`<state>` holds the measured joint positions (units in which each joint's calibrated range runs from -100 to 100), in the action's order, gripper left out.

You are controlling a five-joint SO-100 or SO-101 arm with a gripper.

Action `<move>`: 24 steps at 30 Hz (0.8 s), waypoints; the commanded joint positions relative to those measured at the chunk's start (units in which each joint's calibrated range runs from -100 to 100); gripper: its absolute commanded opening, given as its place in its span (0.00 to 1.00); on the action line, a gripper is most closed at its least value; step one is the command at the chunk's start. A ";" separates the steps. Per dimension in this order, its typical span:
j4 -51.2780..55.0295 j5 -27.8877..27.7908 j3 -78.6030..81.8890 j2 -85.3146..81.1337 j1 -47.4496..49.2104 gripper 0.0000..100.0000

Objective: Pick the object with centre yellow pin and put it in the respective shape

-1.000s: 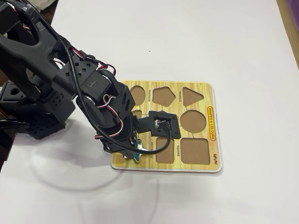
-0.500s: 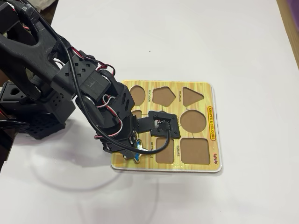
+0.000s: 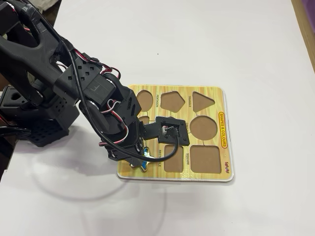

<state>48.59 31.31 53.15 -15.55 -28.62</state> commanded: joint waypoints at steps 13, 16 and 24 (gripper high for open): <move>-0.88 0.18 0.54 -0.94 2.36 0.01; -0.88 0.18 0.54 -0.94 2.26 0.01; -0.10 2.32 1.62 -1.94 2.36 0.20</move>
<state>48.84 31.88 53.69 -15.72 -26.85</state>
